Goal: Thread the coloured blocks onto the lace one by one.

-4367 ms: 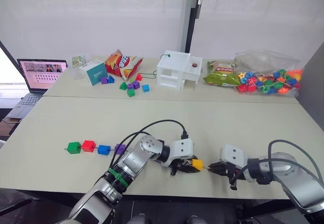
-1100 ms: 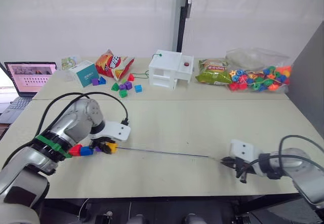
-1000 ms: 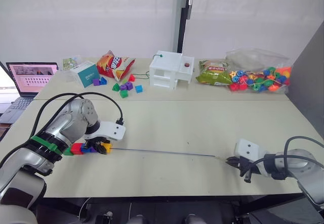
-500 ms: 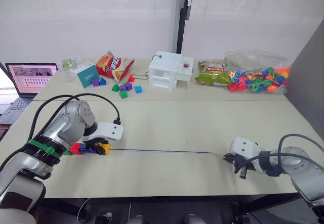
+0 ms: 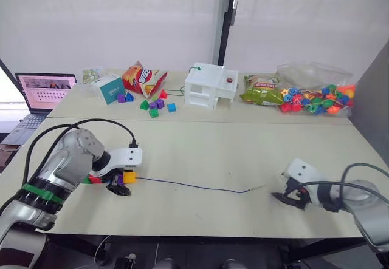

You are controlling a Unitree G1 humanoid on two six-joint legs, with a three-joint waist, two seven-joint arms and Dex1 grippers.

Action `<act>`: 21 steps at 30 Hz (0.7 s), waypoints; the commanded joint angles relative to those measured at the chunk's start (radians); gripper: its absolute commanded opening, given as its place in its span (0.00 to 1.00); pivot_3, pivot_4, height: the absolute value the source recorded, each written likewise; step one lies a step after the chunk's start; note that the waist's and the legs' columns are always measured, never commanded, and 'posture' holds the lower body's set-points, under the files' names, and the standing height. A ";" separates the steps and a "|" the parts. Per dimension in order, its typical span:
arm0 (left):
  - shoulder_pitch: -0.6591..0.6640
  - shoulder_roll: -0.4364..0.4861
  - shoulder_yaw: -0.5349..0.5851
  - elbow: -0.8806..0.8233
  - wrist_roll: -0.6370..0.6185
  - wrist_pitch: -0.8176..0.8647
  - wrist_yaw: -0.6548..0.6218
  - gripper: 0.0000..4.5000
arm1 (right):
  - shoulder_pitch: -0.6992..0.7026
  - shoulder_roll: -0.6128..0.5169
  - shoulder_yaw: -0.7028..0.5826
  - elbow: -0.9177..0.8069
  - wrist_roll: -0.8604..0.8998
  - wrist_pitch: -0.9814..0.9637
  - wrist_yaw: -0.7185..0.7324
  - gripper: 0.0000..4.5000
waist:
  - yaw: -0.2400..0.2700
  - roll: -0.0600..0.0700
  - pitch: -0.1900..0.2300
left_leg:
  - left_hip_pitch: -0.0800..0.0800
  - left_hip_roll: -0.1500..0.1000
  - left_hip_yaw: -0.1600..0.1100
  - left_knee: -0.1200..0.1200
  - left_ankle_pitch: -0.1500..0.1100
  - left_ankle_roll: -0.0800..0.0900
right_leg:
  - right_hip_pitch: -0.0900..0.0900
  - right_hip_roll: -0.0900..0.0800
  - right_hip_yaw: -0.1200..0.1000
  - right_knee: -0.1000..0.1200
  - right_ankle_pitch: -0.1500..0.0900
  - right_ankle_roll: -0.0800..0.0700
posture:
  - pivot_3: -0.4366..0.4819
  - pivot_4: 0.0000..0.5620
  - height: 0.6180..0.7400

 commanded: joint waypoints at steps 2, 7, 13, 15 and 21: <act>0.091 0.005 0.305 -0.119 -0.215 0.074 0.077 1.00 | 0.044 0.045 -0.230 -0.106 0.153 0.043 -0.004 1.00 | 0.002 0.000 0.000 | -0.001 0.000 0.000 0.000 0.000 0.000 | -0.001 0.000 0.000 0.000 0.000 0.000 | 0.48 0.27 1.00; 0.348 -0.130 0.637 -0.258 -0.387 0.068 0.254 1.00 | 0.126 0.122 -0.381 -0.118 0.252 0.068 -0.034 1.00 | 0.003 0.001 0.000 | 0.005 0.001 -0.001 -0.004 0.000 0.000 | 0.004 -0.003 0.001 -0.002 0.000 0.000 | 0.48 0.27 1.00; 0.633 -0.290 0.915 -0.293 -0.506 -0.071 0.384 1.00 | 0.245 0.215 -0.522 -0.065 0.307 0.048 -0.074 1.00 | 0.010 0.001 0.000 | 0.005 0.000 -0.002 -0.004 0.000 -0.002 | 0.004 -0.013 0.000 -0.003 0.001 0.000 | 0.48 0.27 1.00; 0.706 -0.291 0.946 -0.247 -0.521 -0.098 0.383 1.00 | 0.274 0.235 -0.547 -0.051 0.321 0.033 -0.073 1.00 | 0.010 0.001 0.000 | 0.007 -0.001 -0.002 -0.007 -0.001 -0.003 | 0.005 -0.017 0.001 -0.004 0.001 0.000 | 0.48 0.27 1.00; 0.848 -0.265 0.989 -0.023 -0.520 -0.283 0.354 1.00 | 0.363 0.259 -0.564 0.077 0.293 -0.138 -0.018 1.00 | 0.010 0.003 -0.001 | 0.011 -0.001 -0.001 -0.011 0.000 -0.005 | 0.006 -0.019 0.001 -0.009 0.001 -0.001 | 0.48 0.27 1.00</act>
